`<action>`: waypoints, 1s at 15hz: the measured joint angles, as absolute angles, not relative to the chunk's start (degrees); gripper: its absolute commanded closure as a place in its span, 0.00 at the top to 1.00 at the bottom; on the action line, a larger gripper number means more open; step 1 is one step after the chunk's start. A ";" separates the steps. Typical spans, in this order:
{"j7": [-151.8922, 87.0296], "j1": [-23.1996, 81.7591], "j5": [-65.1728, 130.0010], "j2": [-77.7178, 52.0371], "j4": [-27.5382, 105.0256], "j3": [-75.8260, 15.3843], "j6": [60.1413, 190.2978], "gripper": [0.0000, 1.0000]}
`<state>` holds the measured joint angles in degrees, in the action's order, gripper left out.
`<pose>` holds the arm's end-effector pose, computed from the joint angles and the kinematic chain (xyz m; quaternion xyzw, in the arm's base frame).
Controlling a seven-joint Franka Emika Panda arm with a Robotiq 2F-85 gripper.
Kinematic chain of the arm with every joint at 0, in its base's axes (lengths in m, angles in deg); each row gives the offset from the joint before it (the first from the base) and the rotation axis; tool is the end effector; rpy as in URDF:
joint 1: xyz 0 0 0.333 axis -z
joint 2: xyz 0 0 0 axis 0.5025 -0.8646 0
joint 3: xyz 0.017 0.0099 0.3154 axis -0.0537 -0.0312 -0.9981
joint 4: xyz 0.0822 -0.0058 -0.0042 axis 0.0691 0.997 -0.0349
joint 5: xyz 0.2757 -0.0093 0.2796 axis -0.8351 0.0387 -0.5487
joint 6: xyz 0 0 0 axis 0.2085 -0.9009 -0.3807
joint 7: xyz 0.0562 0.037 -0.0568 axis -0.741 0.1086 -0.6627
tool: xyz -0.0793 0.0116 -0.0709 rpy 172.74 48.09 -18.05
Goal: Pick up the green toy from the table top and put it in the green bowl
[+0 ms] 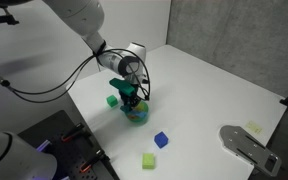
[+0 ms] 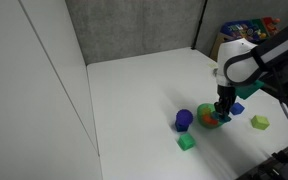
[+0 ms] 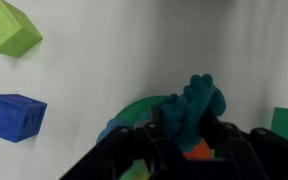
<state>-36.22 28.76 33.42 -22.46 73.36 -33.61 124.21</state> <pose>0.5071 0.0060 0.1452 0.9848 0.0279 -0.1694 0.0251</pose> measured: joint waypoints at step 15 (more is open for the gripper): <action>-36.55 27.98 33.42 -26.85 70.60 -34.61 128.09 0.68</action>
<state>-36.55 27.98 33.42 -26.85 70.60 -34.61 128.09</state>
